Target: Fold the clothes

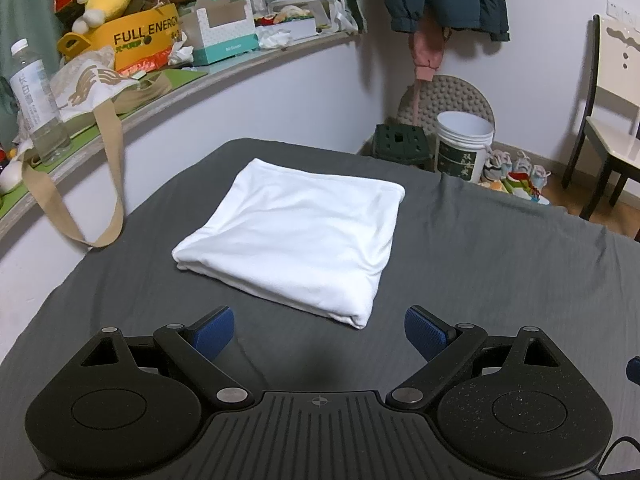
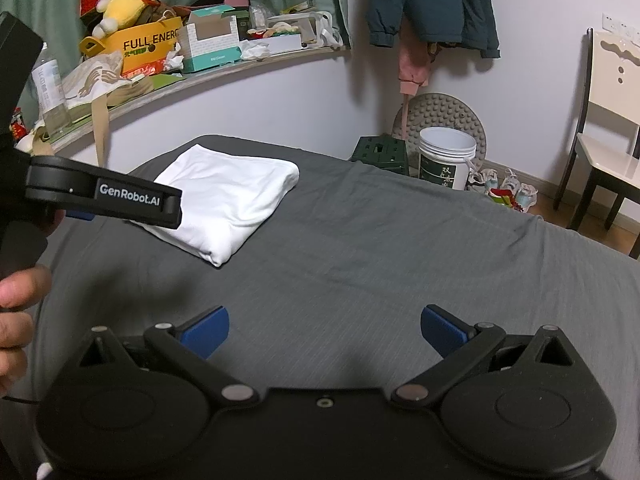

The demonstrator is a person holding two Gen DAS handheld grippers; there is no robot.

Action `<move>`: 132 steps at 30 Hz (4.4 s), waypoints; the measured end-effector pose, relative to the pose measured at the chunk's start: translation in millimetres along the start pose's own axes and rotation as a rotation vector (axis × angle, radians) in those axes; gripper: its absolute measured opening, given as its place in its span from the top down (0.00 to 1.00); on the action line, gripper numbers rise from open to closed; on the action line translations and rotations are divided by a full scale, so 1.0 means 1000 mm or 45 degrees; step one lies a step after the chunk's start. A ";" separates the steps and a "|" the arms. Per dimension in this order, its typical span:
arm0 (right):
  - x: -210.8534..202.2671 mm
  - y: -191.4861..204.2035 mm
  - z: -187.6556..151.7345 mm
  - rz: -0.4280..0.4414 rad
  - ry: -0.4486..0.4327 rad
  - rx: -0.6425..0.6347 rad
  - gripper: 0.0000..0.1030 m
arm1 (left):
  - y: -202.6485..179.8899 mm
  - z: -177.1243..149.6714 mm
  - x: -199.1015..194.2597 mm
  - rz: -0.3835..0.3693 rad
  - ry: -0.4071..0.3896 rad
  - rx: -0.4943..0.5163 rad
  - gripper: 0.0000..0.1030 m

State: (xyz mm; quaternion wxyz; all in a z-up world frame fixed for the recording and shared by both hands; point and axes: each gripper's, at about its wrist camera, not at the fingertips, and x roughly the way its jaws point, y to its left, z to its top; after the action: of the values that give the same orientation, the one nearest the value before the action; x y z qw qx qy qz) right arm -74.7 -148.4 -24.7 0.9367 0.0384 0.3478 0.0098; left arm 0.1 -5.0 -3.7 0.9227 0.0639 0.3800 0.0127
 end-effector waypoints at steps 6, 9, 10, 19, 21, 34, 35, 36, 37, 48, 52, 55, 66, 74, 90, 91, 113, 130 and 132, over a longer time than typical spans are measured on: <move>-0.003 -0.007 0.006 -0.034 -0.004 0.015 0.00 | -0.008 -0.001 0.002 -0.017 -0.003 0.023 0.10; -0.005 -0.023 0.013 -0.086 -0.018 0.051 0.00 | -0.019 -0.001 0.007 -0.052 -0.025 0.036 0.10; -0.005 -0.031 0.017 -0.111 -0.025 0.065 0.00 | -0.023 0.000 0.009 -0.066 -0.035 0.039 0.10; 0.005 -0.099 0.030 -0.445 -0.064 0.153 0.00 | -0.100 -0.014 0.040 -0.266 -0.135 0.159 0.10; 0.020 -0.112 0.022 -0.505 -0.041 0.167 0.00 | -0.125 -0.015 0.054 -0.278 -0.132 0.212 0.10; 0.093 -0.142 -0.022 -0.571 0.081 0.238 0.00 | -0.185 -0.024 0.116 -0.308 -0.238 0.282 0.00; 0.098 -0.144 -0.025 -0.572 0.091 0.249 0.00 | -0.184 -0.027 0.120 -0.293 -0.262 0.282 0.00; 0.101 -0.145 -0.028 -0.571 0.088 0.259 0.00 | -0.182 -0.028 0.122 -0.297 -0.270 0.270 0.00; 0.100 -0.145 -0.031 -0.564 0.055 0.268 0.00 | -0.180 -0.030 0.123 -0.307 -0.276 0.254 0.00; 0.094 -0.142 -0.042 -0.568 -0.105 0.284 0.00 | -0.165 -0.032 0.143 -0.400 -0.188 0.115 0.00; 0.094 -0.142 -0.041 -0.577 -0.106 0.286 0.00 | -0.164 -0.032 0.145 -0.404 -0.185 0.111 0.00; 0.095 -0.144 -0.041 -0.572 -0.107 0.292 0.00 | -0.164 -0.031 0.145 -0.407 -0.186 0.108 0.00; 0.097 -0.143 -0.041 -0.571 -0.112 0.300 0.00 | -0.164 -0.029 0.143 -0.407 -0.191 0.106 0.00; 0.099 -0.141 -0.040 -0.575 -0.113 0.307 0.00 | -0.164 -0.030 0.144 -0.406 -0.191 0.108 0.00; 0.098 -0.139 -0.038 -0.574 -0.114 0.317 0.00 | -0.164 -0.029 0.143 -0.407 -0.190 0.107 0.00; 0.098 -0.139 -0.038 -0.575 -0.112 0.316 0.00 | -0.164 -0.029 0.143 -0.407 -0.190 0.107 0.00; 0.091 -0.140 -0.046 -0.559 -0.100 0.316 0.00 | -0.165 -0.029 0.142 -0.407 -0.189 0.106 0.00; 0.091 -0.139 -0.048 -0.558 -0.100 0.316 0.00 | -0.164 -0.029 0.142 -0.406 -0.188 0.105 0.00; 0.091 -0.138 -0.048 -0.560 -0.100 0.314 0.00 | -0.164 -0.029 0.142 -0.406 -0.189 0.105 0.00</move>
State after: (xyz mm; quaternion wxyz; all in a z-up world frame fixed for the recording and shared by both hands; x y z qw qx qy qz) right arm -38.0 -278.7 -130.9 0.9174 0.0763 0.3097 -0.2382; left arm 76.8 -154.4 -144.3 0.9351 0.0415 0.3165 -0.1540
